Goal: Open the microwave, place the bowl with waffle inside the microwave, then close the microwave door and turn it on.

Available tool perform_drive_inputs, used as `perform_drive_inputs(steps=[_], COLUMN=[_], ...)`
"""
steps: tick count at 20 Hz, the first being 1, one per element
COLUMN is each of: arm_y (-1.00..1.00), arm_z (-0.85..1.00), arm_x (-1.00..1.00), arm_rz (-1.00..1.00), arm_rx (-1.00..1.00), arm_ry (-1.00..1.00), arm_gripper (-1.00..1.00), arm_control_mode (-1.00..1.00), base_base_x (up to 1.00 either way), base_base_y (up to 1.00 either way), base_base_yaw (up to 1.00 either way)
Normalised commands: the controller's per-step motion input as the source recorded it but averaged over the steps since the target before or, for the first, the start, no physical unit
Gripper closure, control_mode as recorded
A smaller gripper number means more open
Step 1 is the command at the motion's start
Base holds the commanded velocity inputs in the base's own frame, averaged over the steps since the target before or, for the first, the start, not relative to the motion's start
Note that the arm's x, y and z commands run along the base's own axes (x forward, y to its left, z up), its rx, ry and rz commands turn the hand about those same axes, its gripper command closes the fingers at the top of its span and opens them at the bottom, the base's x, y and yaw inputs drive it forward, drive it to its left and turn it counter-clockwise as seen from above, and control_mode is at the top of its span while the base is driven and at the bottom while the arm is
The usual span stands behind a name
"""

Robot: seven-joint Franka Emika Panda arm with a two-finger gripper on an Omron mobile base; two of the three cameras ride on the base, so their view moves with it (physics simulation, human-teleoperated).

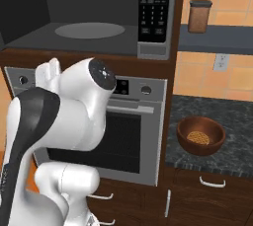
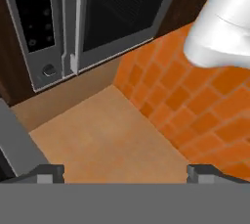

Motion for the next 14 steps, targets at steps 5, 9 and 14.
perform_drive_inputs(steps=[5,9,14], arm_y=[-1.00,-1.00,-1.00], arm_z=[-0.95,-0.89,-0.57], arm_x=[0.00,0.23,0.50], arm_rz=[-0.02,-0.01,-0.01], arm_rx=[-0.61,-0.19,0.12], arm_ry=[-0.34,-0.44,-0.21], arm_gripper=[-1.00,-1.00,-1.00], arm_control_mode=[-1.00,-1.00,-1.00], base_base_x=[0.00,0.00,0.00], base_base_y=[0.00,0.00,0.00], base_base_yaw=[0.00,0.00,0.00])
